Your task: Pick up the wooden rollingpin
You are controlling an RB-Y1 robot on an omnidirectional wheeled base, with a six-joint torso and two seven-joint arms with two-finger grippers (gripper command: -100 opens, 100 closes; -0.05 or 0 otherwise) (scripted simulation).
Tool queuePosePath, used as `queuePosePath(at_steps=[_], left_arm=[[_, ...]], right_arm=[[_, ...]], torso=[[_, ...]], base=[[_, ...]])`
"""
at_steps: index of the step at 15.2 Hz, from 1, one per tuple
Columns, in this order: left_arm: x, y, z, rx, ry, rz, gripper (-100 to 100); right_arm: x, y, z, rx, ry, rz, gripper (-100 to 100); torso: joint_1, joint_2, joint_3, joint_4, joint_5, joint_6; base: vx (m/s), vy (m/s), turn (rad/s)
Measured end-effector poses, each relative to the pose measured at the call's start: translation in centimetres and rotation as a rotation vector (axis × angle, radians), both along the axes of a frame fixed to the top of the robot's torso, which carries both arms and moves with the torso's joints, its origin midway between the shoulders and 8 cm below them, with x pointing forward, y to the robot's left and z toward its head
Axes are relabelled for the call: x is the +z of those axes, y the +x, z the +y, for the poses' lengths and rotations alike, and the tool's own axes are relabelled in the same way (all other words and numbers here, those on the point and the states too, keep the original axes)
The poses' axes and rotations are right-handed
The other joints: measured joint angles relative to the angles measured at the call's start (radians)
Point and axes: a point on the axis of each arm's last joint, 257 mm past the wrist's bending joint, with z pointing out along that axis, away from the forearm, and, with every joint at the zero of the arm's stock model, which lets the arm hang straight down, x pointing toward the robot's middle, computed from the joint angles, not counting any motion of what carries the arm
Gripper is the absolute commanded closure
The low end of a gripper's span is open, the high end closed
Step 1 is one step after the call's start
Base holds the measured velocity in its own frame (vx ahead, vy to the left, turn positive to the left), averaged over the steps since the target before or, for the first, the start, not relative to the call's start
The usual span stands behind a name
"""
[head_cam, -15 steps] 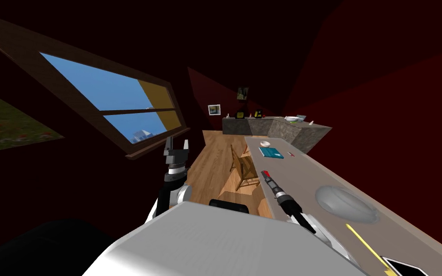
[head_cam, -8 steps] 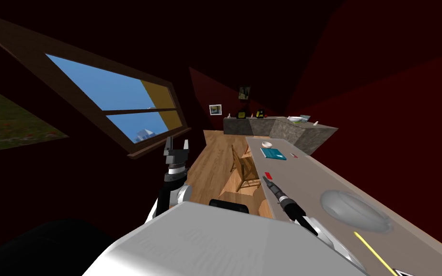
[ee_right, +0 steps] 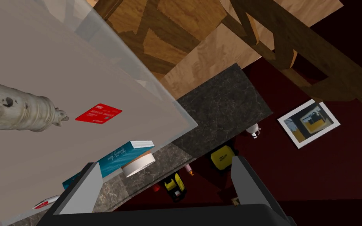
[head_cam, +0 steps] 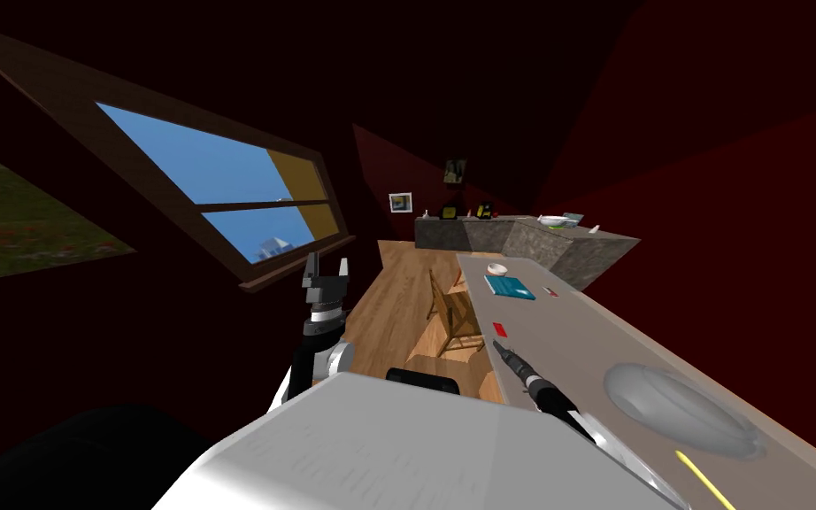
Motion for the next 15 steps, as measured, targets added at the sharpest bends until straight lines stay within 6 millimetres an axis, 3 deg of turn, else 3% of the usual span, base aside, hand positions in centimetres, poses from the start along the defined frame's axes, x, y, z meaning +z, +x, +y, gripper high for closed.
queuePosePath(at_steps=[15], left_arm=[[0.0,0.0,0.0,0.0,0.0,0.0,0]], right_arm=[[-6.7,-7.3,-7.5,0.017,-0.241,0.267,-100]], torso=[[0.001,0.0,0.0,0.0,0.0,0.0]], base=[[0.028,0.0,0.048]])
